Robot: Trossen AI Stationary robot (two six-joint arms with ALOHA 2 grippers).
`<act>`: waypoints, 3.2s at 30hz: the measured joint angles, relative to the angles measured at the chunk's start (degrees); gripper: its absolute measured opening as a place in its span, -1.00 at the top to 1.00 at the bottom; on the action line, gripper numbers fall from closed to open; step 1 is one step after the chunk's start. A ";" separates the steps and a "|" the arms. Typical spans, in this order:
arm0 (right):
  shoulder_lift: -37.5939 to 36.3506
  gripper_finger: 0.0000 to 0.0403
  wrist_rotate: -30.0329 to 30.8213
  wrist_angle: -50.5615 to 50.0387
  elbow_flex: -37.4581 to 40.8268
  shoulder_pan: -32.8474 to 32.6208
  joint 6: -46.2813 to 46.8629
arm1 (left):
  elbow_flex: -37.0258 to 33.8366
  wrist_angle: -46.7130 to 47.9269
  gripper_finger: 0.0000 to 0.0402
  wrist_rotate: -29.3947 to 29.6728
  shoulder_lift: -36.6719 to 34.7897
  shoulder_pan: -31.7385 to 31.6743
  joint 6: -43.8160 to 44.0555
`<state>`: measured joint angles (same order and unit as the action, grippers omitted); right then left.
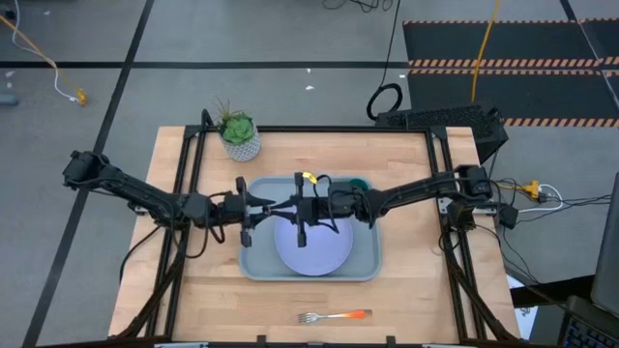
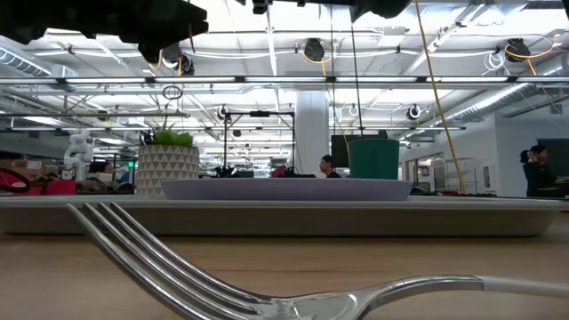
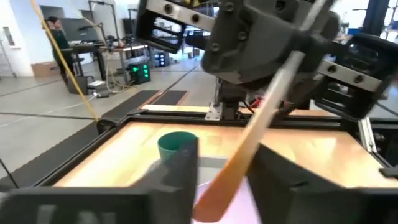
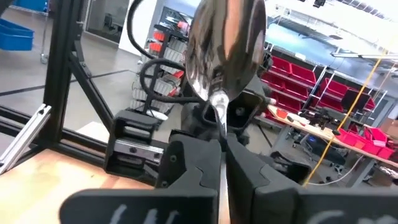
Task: Pick and place plate/cup/fork/spoon on tray
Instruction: Put the orange spoon to the left of the blue plate on the blue tray
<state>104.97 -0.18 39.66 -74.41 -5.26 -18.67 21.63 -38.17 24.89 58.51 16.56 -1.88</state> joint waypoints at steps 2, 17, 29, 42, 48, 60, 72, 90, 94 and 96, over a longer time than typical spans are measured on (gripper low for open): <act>0.00 1.00 0.38 -0.43 -0.03 0.03 0.16 | 0.00 1.00 0.71 -1.37 -0.31 0.03 -1.09; -0.02 1.00 0.33 -1.34 -0.07 0.32 0.17 | -0.04 3.82 0.98 -1.71 -2.39 0.07 -0.97; -2.56 0.73 -0.77 -15.16 0.04 0.15 -0.50 | 0.00 3.45 0.99 2.21 -4.78 -0.06 1.34; -10.19 0.25 0.15 -45.10 0.11 -0.52 11.32 | 1.31 28.45 0.99 22.75 -14.98 5.37 16.08; -13.38 0.28 0.17 -63.45 0.11 -0.79 21.99 | 10.16 56.27 0.99 22.72 -11.90 6.60 39.57; -16.59 0.29 0.16 -69.59 5.16 -3.62 29.86 | 16.08 76.50 0.99 2.86 5.66 4.10 74.09; -16.48 0.29 0.11 -67.85 7.82 -5.01 30.65 | 15.69 73.00 0.98 -7.76 16.26 0.76 77.46; -16.48 0.29 0.07 -66.17 7.82 -8.62 34.47 | 15.65 71.47 0.89 -11.43 21.00 1.46 77.95; -16.48 0.29 0.30 -65.82 7.82 -9.47 34.51 | 15.65 72.63 0.89 -12.79 19.99 1.38 74.32; -16.48 0.29 0.30 -65.35 7.82 -9.51 34.46 | 15.65 73.65 0.89 -12.98 19.48 1.10 73.76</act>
<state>88.49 0.12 -25.68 -66.59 -14.76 15.79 37.28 35.48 11.91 77.99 17.65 71.88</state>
